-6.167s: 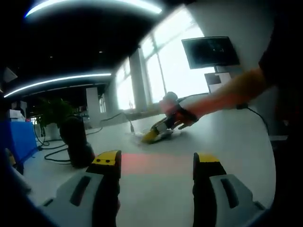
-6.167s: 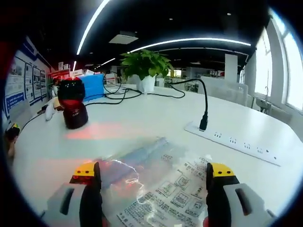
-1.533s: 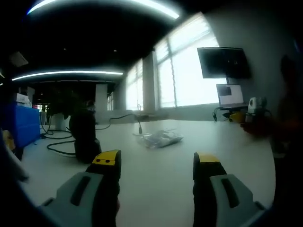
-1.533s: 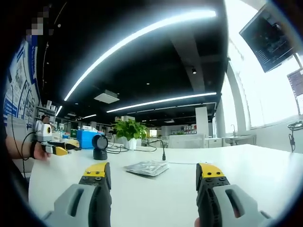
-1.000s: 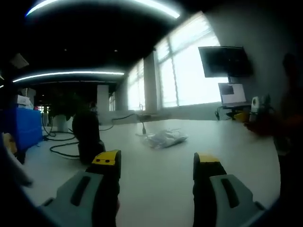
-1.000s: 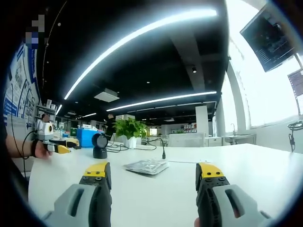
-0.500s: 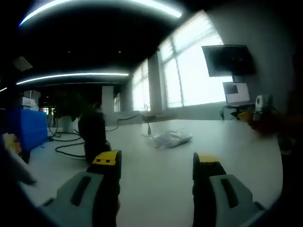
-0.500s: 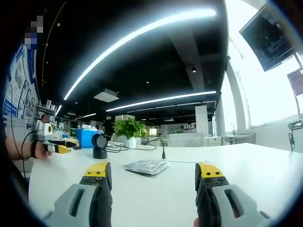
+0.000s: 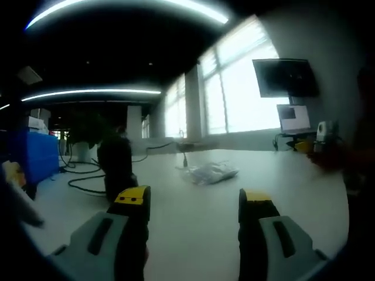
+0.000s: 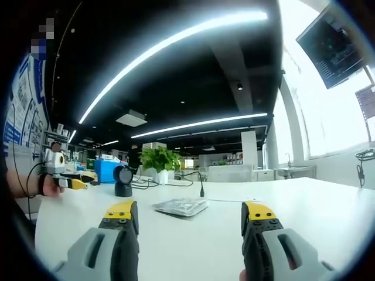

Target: Clip sheet goods on table flip sheet goods clip sheet goods scan sheet goods put sheet goods back to table

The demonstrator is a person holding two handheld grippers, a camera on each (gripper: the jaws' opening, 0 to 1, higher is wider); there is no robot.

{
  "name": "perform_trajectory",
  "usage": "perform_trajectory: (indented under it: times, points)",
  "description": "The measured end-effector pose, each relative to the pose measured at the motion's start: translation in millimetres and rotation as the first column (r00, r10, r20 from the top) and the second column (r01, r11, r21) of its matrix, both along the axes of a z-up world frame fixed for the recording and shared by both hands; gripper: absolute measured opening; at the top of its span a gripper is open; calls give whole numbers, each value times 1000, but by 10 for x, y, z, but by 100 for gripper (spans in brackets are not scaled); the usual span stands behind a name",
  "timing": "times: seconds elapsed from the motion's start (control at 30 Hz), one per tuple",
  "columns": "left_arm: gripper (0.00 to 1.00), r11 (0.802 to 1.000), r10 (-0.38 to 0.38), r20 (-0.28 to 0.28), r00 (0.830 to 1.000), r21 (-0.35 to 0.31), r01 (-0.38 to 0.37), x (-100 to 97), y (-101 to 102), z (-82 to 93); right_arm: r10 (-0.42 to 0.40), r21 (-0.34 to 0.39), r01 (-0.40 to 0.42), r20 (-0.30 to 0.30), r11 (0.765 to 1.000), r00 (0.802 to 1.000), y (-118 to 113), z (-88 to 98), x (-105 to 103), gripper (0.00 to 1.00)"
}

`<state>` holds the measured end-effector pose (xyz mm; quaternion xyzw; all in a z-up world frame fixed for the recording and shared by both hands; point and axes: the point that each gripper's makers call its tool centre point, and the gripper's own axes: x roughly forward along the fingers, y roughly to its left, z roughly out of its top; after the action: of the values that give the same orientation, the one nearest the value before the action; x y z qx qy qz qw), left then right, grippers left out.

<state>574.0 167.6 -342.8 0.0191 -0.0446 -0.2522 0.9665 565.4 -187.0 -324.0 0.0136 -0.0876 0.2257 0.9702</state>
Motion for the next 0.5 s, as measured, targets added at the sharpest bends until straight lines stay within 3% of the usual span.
perform_trajectory:
  times: [0.5]
  points:
    - [53, 1000, 0, 0, 1000, -27, 0, -1, 28, 23, -8, -4, 8, -9, 1000, 1000, -12, -20, 14, 65]
